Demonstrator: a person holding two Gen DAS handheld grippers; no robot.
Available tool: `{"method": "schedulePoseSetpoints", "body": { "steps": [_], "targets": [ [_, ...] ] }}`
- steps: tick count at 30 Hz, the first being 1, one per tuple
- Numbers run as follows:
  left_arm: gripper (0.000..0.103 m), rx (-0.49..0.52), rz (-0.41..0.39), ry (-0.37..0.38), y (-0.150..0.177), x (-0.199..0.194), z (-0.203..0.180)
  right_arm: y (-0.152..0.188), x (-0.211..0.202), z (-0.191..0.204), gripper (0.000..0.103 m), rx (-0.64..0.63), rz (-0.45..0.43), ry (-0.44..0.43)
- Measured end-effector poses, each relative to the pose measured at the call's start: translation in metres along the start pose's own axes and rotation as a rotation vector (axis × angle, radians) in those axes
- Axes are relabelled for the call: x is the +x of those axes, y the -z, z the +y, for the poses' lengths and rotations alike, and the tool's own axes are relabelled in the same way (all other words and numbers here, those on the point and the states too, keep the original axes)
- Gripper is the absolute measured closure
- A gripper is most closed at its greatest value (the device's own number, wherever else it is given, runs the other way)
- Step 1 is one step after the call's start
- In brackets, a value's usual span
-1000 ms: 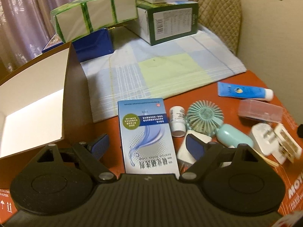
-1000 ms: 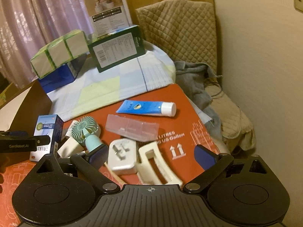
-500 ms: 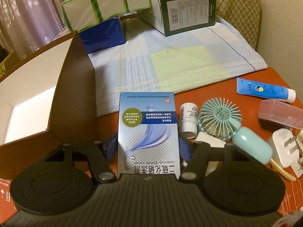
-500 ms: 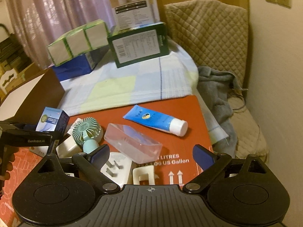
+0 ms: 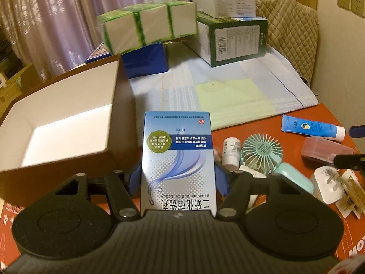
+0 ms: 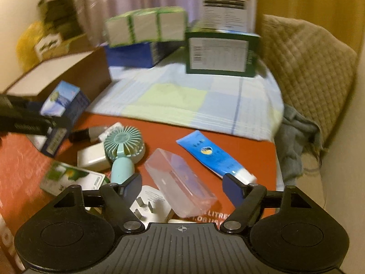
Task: Organize rigid objects
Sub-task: 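Lift the medicine box with the left tool while the right tool grasps the clear plastic case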
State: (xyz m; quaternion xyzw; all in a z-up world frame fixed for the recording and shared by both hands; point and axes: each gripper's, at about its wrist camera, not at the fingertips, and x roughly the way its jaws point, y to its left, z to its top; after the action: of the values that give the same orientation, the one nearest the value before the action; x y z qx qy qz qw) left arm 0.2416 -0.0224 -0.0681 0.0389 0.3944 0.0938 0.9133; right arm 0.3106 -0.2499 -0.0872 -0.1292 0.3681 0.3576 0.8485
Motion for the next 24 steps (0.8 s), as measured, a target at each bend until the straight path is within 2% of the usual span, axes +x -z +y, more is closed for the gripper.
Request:
{"method": "schedulePoseSetpoints", "body": {
  "steps": [7, 11, 13, 14, 16, 24],
  "targets": [
    [0.042, -0.073, 0.016, -0.039, 0.011, -0.015, 0.017, -0.003, 0.030, 0.005, 0.037, -0.104, 0.045, -0.022],
    [0.042, -0.116, 0.020, -0.014, 0.018, -0.027, 0.024, -0.003, 0.042, 0.003, 0.045, -0.132, 0.076, -0.037],
    [0.042, -0.113, 0.012, -0.019, 0.020, -0.035, 0.024, -0.003, 0.044, 0.001, 0.057, -0.132, 0.078, -0.048],
    [0.042, -0.114, 0.009, -0.020, 0.021, -0.039, 0.023, -0.004, 0.045, 0.000, 0.059, -0.134, 0.084, -0.048],
    [0.042, -0.119, 0.009, -0.018, 0.022, -0.045, 0.025, -0.006, 0.046, 0.000, 0.073, -0.143, 0.094, -0.040],
    [0.042, -0.128, -0.008, 0.000, 0.025, -0.072, 0.034, -0.017, 0.023, -0.008, 0.076, -0.053, 0.037, -0.069]
  ]
}}
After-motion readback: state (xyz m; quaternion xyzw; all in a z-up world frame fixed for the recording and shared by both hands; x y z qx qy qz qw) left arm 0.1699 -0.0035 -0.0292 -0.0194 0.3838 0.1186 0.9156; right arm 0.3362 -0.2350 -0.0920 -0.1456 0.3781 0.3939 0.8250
